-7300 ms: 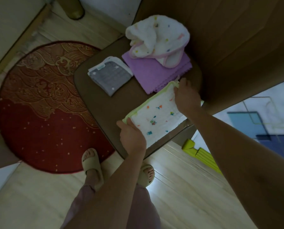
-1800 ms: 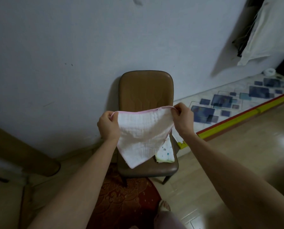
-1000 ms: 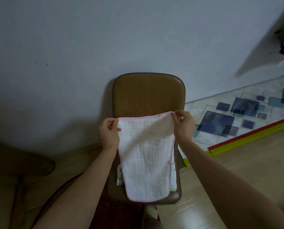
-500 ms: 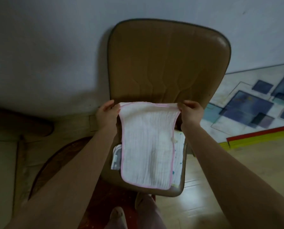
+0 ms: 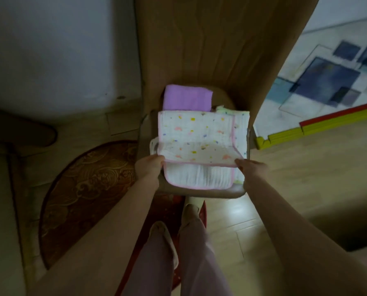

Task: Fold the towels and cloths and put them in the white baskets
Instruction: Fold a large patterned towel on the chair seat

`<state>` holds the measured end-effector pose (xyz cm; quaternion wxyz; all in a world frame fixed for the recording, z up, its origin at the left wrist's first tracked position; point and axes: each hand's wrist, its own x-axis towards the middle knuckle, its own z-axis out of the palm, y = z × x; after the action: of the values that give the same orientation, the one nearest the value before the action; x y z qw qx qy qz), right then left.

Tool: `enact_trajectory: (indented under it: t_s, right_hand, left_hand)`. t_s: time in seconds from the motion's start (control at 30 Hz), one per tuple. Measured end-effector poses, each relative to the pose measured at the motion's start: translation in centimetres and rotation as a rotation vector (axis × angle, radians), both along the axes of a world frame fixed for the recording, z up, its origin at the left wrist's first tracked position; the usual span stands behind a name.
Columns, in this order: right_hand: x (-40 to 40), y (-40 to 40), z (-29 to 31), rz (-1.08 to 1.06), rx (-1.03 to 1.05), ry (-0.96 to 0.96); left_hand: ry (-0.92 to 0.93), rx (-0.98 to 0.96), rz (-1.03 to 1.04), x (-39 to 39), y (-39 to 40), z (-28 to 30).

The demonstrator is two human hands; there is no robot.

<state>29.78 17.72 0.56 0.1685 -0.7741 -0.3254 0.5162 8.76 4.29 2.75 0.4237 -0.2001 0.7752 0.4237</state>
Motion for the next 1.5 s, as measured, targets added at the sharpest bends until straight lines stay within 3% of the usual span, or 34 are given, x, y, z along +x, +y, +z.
enact_trajectory:
  t_s: [0.13,0.3,0.43,0.73,0.93,1.1,1.2,1.27,1.5]
  right_hand:
    - [1.7,-3.7,-1.9,-0.053,0.058,0.005]
    - [3.5,-7.7,-5.9,-0.173,0.069,0.114]
    - [3.8,-8.9,-8.3,-0.167,0.049,0.097]
    - [3.8,-9.4,-9.4,-0.2,0.053,0.168]
    - [3.3,-8.0,-6.0,-0.243,0.101,0.205]
    - [2.5,-6.1,0.6,-0.37,0.134,0.387]
    - [0.8,-5.3,1.1,-0.381,0.169,0.475]
    - [0.4,-6.1,10.2,-0.376,0.181,0.547]
    - [-1.0,-4.7,12.2,-0.248,0.281,0.396]
  left_hand:
    - [-0.027,0.134,0.121,2.5,-2.8,-2.9]
    - [-0.005,0.153,0.044,5.4,-5.9,-8.4]
    - [0.059,0.125,0.041,6.7,-6.4,-11.1]
    - [-0.042,0.142,0.167,7.2,-6.7,-11.5]
    - [-0.057,0.262,0.307,5.9,-6.5,-7.4]
    - [-0.044,0.394,0.394,3.6,-5.0,0.5]
    - [-0.037,0.468,0.506,3.1,-3.7,1.3]
    - [0.019,0.535,0.476,2.5,-4.2,10.3]
    - [0.356,0.225,0.295,1.2,-3.6,10.4]
